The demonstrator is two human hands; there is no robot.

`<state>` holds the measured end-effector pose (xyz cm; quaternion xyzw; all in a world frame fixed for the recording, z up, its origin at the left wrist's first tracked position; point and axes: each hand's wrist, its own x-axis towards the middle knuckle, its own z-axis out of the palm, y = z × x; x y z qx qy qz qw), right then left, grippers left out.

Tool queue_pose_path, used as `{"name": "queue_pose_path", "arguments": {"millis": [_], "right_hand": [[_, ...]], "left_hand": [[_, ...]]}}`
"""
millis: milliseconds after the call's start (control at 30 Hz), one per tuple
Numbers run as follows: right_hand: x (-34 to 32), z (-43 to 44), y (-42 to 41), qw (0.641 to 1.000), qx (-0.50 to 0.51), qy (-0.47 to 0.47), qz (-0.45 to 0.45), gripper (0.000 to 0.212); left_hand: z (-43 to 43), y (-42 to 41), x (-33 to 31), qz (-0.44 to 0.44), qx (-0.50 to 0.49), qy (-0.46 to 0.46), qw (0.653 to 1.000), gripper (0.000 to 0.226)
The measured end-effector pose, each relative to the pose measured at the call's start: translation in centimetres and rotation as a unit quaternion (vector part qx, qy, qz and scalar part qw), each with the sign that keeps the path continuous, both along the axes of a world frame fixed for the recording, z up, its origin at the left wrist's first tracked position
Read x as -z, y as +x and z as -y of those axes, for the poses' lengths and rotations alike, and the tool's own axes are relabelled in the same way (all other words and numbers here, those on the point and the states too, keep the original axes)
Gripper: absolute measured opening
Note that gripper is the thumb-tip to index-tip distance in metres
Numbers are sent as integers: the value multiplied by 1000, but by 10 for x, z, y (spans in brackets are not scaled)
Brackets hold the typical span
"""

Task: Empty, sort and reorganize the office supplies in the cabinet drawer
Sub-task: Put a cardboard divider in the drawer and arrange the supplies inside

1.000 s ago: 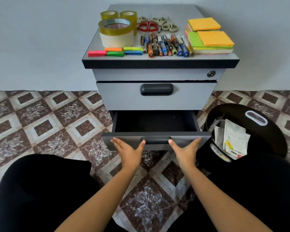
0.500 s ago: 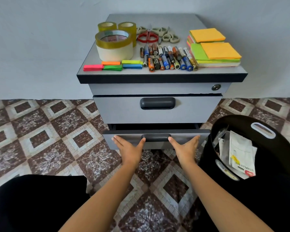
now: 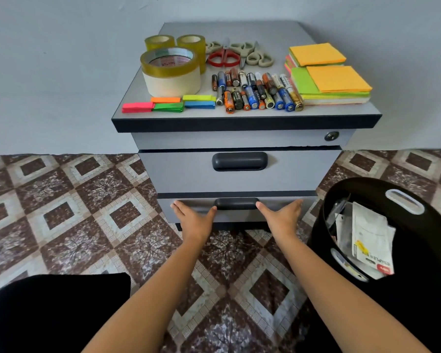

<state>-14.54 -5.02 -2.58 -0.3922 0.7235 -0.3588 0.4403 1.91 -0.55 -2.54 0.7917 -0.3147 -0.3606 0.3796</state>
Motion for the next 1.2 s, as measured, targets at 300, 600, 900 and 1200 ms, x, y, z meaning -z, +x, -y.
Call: {"name": "queue_pose_path", "arguments": {"millis": [300,600,900,1200], "right_hand": [[-42,1,20,991,93,-45,79,35],[-101,8,27,900,41,66,428,18],[-126,7,27,880,68,111,458,20],[-121,-22,16,885,59,104,451,15]], "left_hand": [[4,-15,-46,-175,-23,-97,980,35],[26,-29,-91,-378,-25,-150,913,12],[19,-35,-102,-374,-30,-152,914,11],[-16,-39,-95,-326,-6,-153,933,15]]}}
